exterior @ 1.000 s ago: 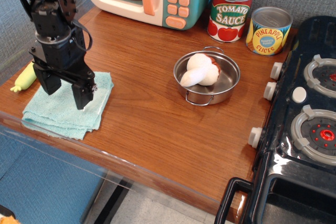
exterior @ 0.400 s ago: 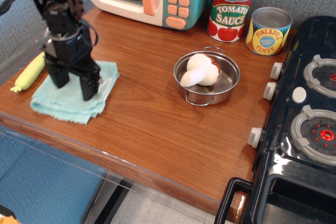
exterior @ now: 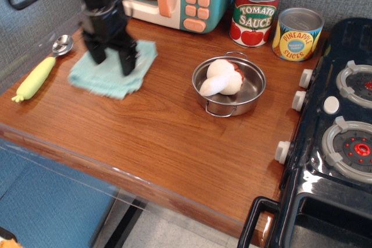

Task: Slide the blue napkin to the left of the pot

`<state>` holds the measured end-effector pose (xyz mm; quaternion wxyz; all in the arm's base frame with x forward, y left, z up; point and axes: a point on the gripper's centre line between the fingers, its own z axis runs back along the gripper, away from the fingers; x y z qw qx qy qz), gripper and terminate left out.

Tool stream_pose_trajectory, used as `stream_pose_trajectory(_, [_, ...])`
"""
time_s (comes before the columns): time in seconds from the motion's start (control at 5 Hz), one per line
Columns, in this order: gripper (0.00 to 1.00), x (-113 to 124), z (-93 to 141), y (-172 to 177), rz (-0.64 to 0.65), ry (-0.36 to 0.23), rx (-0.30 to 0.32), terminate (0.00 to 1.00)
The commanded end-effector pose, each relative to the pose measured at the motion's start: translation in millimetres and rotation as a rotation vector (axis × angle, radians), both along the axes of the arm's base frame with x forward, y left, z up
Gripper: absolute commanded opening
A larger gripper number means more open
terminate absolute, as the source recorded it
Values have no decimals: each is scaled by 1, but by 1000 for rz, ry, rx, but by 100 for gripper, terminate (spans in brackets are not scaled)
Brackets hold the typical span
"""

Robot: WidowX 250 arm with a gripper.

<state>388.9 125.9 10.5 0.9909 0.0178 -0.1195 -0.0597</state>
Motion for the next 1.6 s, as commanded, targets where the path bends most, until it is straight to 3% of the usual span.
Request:
stream_pose_trajectory(0.0, [100, 34, -10, -33, -64, 34, -5, 0])
stream_pose_trajectory(0.2, [100, 40, 22, -36, -16, 32, 33, 0])
stream_pose_trajectory(0.6, [100, 60, 104, -47, 47, -90, -2, 0])
stream_pose_trajectory(0.8, [100, 52, 117, -48, 36, -112, -34, 0])
stream_pose_trajectory(1.2, [100, 52, 117, -48, 36, -112, -34, 0])
stream_pose_trajectory(1.4, [100, 52, 117, -48, 36, -112, -34, 100])
